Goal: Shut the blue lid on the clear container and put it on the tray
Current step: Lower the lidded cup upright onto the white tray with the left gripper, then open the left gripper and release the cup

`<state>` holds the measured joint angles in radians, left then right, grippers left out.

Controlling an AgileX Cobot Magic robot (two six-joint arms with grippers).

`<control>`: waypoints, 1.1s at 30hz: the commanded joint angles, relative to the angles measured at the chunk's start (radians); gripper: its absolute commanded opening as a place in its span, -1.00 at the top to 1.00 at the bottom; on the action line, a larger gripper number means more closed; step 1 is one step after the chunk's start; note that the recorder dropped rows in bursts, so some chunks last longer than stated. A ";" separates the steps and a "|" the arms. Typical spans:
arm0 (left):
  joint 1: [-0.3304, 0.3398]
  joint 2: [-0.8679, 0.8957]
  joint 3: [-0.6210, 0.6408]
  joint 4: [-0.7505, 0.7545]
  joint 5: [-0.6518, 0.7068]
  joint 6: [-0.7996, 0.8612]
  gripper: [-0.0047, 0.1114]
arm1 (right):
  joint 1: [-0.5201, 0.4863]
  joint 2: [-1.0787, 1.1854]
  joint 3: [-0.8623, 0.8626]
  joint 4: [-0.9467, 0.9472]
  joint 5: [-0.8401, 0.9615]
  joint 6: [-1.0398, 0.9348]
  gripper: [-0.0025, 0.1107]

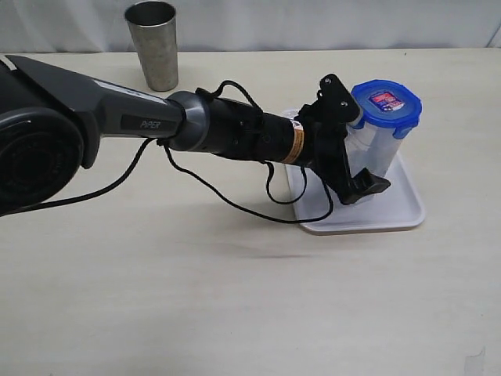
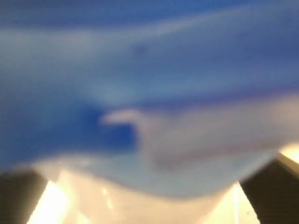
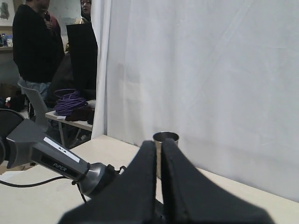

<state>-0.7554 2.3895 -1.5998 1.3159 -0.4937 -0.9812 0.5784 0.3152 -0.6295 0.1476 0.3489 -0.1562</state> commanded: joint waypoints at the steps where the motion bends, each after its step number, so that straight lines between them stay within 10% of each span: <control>1: 0.018 -0.045 -0.009 0.126 0.051 -0.157 -0.89 | -0.006 -0.003 0.005 -0.007 -0.005 -0.007 0.88; 13: 0.034 -0.054 -0.009 0.429 0.069 -0.439 -0.89 | -0.006 -0.003 0.005 -0.009 -0.005 -0.007 0.88; 33: 0.304 -0.056 -0.007 0.429 -0.535 -0.592 -0.89 | -0.006 -0.003 0.005 -0.009 -0.005 -0.007 0.88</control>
<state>-0.4896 2.3439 -1.5998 1.7457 -0.9286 -1.5405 0.5784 0.3152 -0.6295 0.1458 0.3489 -0.1562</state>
